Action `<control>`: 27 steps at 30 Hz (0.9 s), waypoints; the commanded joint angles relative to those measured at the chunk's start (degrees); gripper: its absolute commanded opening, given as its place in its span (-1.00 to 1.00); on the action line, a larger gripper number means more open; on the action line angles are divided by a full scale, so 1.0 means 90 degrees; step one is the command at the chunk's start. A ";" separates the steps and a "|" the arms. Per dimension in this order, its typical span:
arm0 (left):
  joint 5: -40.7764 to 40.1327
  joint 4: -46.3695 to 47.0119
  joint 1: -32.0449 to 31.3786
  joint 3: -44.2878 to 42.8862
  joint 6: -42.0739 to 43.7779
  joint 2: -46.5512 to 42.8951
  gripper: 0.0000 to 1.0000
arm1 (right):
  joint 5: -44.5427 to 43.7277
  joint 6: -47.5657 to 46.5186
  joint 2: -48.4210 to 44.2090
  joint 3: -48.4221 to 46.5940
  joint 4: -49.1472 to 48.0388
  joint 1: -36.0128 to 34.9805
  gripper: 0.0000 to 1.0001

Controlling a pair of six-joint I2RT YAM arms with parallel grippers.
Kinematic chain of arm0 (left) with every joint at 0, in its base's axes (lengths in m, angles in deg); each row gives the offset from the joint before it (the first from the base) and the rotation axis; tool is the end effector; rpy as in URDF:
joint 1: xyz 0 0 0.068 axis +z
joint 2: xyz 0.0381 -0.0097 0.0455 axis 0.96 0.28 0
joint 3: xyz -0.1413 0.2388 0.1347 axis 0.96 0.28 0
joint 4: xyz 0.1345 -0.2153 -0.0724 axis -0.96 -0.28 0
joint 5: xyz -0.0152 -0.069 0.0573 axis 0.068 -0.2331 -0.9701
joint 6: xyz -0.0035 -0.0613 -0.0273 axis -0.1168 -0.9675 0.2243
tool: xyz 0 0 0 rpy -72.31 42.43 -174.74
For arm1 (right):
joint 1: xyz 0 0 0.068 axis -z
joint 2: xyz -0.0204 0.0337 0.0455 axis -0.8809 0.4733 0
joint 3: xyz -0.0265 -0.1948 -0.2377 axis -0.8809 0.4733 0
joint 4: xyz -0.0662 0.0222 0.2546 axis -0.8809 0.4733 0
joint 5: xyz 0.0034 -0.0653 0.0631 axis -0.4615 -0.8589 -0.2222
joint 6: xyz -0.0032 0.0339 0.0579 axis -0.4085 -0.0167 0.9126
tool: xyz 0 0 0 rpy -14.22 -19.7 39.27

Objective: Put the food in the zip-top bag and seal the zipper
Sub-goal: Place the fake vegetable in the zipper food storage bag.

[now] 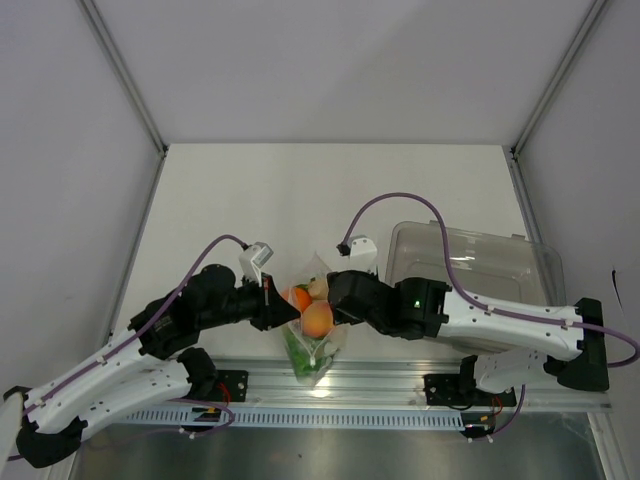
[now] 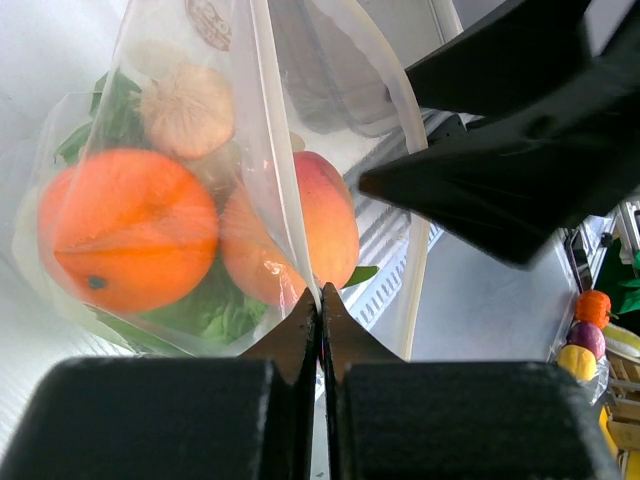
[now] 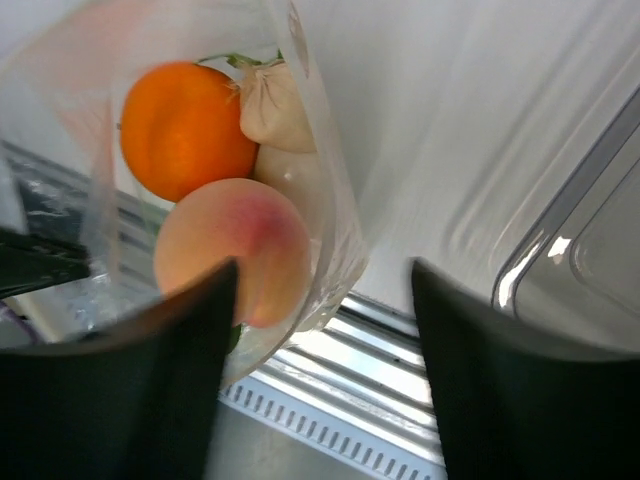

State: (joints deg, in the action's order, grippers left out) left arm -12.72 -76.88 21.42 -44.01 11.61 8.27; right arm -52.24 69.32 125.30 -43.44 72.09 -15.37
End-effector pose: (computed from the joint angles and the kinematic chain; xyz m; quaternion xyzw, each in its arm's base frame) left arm 0.0704 -0.1060 0.3117 0.1351 0.8403 -0.4256 0.3074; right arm 0.0849 0.2451 0.3558 -0.1505 0.8993 0.1616 0.3775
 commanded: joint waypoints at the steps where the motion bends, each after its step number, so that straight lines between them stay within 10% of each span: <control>1: 0.0161 0.0070 0.0022 -0.0120 -0.0013 0.0002 -0.99 | 0.0253 0.0017 0.0017 0.0204 -0.0606 0.0200 0.01; 5: 0.0151 -0.0037 0.0022 -0.0256 -0.0003 -0.0037 -0.99 | 0.0458 -0.0110 0.0095 0.0175 -0.0890 0.0278 -0.77; 8: 0.0073 -0.0174 0.0022 -0.0442 0.0114 0.0128 -0.99 | 0.0527 -0.0140 0.0066 0.0009 -0.0872 0.0259 -0.99; 19: 0.0979 -0.0819 0.0022 -0.2864 0.0847 0.1787 -0.99 | 0.0030 0.0270 -0.0578 -0.0587 -0.0949 -0.0951 -1.00; 27: 0.1207 -0.0545 0.0022 -0.1460 0.0691 0.1595 -0.99 | -0.0283 0.0992 -0.0023 -0.0089 -0.1047 -0.1148 -1.00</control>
State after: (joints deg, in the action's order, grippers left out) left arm -2.65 -81.56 21.42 -61.80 17.30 24.25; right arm -51.17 74.02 122.39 -45.40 64.97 -25.43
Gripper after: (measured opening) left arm 0.005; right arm 0.003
